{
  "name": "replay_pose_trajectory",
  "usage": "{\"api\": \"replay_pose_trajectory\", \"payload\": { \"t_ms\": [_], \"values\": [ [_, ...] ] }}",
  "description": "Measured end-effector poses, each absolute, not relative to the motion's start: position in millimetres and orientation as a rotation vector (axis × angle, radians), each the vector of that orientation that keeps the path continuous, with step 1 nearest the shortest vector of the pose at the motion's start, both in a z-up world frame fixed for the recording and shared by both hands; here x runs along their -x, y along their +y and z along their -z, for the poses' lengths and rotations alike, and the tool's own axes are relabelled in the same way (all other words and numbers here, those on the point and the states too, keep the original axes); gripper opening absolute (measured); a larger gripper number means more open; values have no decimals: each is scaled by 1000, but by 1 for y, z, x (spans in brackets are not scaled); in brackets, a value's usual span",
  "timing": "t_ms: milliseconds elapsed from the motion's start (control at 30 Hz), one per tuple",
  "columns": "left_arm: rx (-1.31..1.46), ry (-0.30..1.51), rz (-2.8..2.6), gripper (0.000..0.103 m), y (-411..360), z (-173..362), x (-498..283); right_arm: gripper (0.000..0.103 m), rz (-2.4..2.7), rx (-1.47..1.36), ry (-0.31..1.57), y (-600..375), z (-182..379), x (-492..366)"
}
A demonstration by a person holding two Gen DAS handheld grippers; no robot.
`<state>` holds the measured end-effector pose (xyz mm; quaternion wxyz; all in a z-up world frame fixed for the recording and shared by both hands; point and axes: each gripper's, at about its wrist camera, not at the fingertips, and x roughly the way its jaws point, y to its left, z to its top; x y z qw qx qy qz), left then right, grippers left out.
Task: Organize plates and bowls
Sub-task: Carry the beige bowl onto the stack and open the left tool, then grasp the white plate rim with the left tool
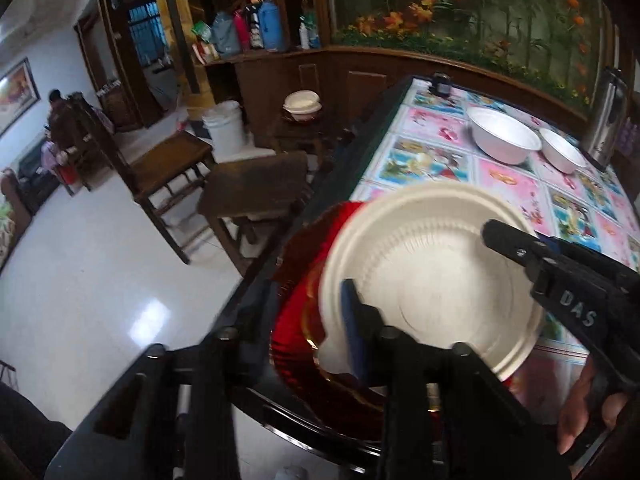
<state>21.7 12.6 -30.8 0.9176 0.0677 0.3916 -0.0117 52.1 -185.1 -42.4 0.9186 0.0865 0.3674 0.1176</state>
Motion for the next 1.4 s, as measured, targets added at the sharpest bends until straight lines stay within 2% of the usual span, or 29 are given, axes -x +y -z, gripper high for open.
{"api": "replay_pose_trajectory", "payload": {
  "t_ms": [67, 200, 333, 400, 500, 567, 800, 900, 1200, 1400],
  "values": [
    [-133, 766, 3, 54, 18, 23, -19, 23, -275, -240, 740, -200, 39, -54],
    [-110, 696, -7, 59, 20, 0, -13, 41, -285, -336, 632, -244, 20, -51],
    [-95, 679, 51, 64, -3, -19, -14, 54, -134, -321, 474, -302, 15, -46],
    [-98, 685, 78, 69, -22, -24, -17, 55, -45, -317, 427, -341, 26, -48],
    [-84, 690, 107, 69, -58, -34, -29, 56, 63, -413, 437, -402, 46, -53],
    [-75, 684, 114, 75, -94, -39, -49, 56, 97, -514, 435, -437, 51, -56],
    [-66, 774, 48, 75, -196, -25, -146, 57, 261, -372, 361, -481, 41, -58],
    [-84, 807, -9, 75, -223, -12, -187, 57, 252, -411, 371, -491, 42, -58],
    [88, 1040, -88, 75, -231, 50, -257, 57, 236, -367, 350, -475, 28, -57],
    [133, 1085, -52, 75, -239, 68, -269, 57, 226, -398, 342, -476, 24, -53]
  ]
}}
